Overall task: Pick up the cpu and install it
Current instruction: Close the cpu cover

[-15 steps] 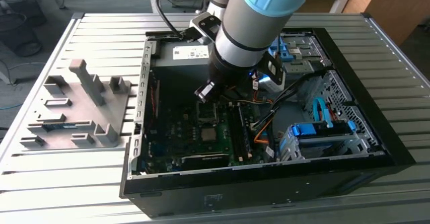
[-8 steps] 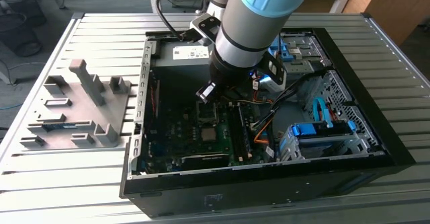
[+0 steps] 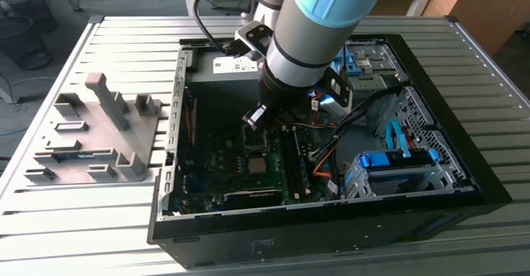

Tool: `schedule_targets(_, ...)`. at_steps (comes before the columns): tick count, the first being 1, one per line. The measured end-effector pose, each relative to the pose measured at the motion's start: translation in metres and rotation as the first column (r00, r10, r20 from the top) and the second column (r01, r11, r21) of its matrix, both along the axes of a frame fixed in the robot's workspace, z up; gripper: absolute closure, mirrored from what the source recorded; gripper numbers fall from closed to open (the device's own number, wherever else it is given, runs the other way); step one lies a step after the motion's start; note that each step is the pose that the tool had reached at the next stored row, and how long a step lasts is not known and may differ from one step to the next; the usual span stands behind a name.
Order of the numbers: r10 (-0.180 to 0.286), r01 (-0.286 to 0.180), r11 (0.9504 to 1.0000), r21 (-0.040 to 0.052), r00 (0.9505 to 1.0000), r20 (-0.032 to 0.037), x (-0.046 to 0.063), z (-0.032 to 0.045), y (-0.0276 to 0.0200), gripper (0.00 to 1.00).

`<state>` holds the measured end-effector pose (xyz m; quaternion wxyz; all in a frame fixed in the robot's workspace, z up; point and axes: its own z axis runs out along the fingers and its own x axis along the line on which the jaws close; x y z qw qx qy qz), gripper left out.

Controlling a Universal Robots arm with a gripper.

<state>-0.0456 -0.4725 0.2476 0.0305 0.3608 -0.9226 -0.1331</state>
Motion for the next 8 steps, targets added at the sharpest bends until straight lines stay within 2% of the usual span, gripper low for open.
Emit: schedule_targets(8,0.001,-0.001,1.0000,-0.0001,1.0000,-0.0001,0.0000,-0.0016,0.0000,0.90)
